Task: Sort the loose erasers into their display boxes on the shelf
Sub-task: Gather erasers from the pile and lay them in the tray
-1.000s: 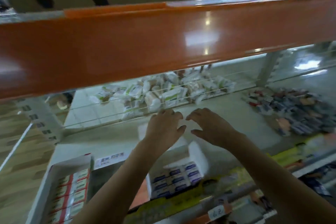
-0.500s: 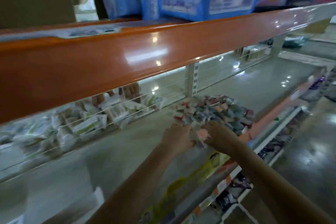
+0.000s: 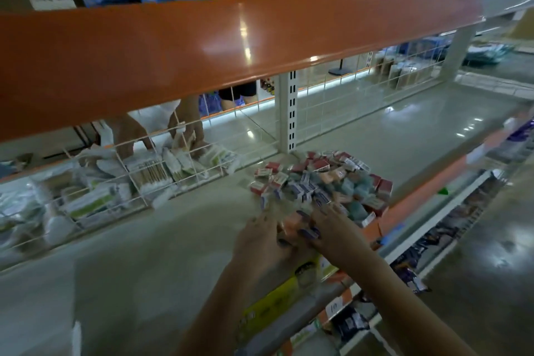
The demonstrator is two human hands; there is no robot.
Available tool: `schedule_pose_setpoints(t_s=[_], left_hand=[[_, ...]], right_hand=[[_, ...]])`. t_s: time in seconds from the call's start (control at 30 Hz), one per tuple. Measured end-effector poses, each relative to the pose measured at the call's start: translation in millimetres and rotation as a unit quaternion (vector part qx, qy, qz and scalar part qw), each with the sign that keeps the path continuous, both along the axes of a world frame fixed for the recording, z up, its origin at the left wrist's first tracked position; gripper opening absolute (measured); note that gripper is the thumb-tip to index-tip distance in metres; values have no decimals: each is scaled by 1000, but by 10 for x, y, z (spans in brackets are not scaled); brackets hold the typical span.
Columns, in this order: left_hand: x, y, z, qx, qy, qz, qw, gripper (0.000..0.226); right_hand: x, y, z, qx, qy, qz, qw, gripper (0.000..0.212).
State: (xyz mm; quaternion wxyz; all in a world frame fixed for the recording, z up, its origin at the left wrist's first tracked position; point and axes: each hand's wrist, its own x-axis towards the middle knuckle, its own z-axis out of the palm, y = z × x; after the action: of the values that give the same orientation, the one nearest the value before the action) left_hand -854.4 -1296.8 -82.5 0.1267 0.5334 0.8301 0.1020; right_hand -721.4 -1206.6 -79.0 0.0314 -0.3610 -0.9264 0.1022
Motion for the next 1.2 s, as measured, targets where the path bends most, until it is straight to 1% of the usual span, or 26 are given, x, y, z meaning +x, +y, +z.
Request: schedule_pose_setpoints(t_s=[0.1, 0.2, 0.3, 0.43, 0.53, 0.7, 0.77, 0.87, 1.0, 1.07, 1.2], left_hand=[[27, -20, -35, 35, 3, 18, 999, 66], [37, -50, -69, 32, 20, 14, 999, 57], [25, -79, -113, 44, 9, 6, 999, 51], [-29, -111, -82, 10, -19, 0, 1000, 26], [-47, -130, -94, 40, -25, 4, 999, 19], [-11, -158, -95, 85, -27, 6, 996, 19], [-3, -177, -75, 110, -31, 8, 993, 20], [-4, -224, -14, 146, -43, 10, 988, 19], [-79, -386, 85, 173, -44, 24, 984, 19], [-147, -526, 141, 186, -36, 38, 981, 17], [-312, -898, 246, 203, -32, 70, 976, 16]], right_hand=[[24, -10, -18, 6, 23, 12, 1000, 27], [41, 15, -36, 8, 42, 21, 999, 27], [43, 47, -49, 15, 43, 21, 999, 23], [28, 38, -81, 28, 44, 27, 998, 23], [18, 18, -98, 21, 50, 31, 998, 28], [42, 72, -53, 6, 41, 51, 998, 26], [66, 99, -39, -10, 52, 45, 998, 22], [111, 93, 14, -35, 99, 39, 994, 16], [109, 0, 81, -41, 167, 67, 983, 18], [51, -85, 109, -49, 194, 78, 977, 15], [-154, -357, 197, -88, 216, 110, 966, 15]])
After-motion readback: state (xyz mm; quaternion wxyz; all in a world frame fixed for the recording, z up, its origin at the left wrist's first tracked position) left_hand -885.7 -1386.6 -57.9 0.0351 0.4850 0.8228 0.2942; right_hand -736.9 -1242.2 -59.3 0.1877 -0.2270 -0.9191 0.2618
